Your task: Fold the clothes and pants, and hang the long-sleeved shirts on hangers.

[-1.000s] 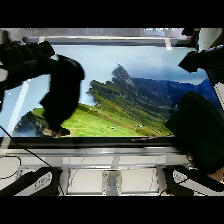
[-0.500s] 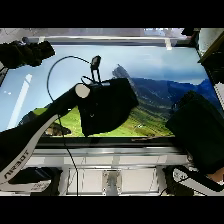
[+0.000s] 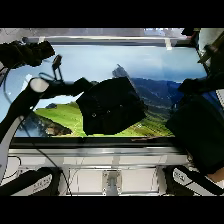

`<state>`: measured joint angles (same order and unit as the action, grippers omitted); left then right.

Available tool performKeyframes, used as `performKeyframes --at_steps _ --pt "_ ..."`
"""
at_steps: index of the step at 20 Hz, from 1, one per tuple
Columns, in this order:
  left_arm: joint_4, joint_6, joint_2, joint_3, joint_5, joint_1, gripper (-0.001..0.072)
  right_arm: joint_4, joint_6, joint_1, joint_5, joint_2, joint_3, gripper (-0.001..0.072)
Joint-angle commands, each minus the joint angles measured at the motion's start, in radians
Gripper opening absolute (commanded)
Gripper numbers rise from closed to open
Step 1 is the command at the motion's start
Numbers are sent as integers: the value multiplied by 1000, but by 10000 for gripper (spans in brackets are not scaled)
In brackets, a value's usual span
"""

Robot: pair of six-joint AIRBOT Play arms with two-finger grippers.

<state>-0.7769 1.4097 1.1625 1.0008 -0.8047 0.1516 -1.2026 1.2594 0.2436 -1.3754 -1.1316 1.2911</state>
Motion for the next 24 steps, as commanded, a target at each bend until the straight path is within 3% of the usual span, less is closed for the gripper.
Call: performKeyframes --at_steps 1,3,9,19,24 --pt "-14 57 -239 -328 -72 -116 532 225 -40 -10 166 35 -322 406" --pt "36 114 -346 -500 -11 -98 532 242 -43 -32 188 35 -393 406" --pt "75 174 -443 -768 -43 4 494 248 -48 -78 220 42 -397 406" --pt "76 207 -439 -799 328 159 494 261 -50 -78 216 42 -397 406" --pt "114 207 -387 -799 351 205 494 261 -50 -78 216 42 -397 406"
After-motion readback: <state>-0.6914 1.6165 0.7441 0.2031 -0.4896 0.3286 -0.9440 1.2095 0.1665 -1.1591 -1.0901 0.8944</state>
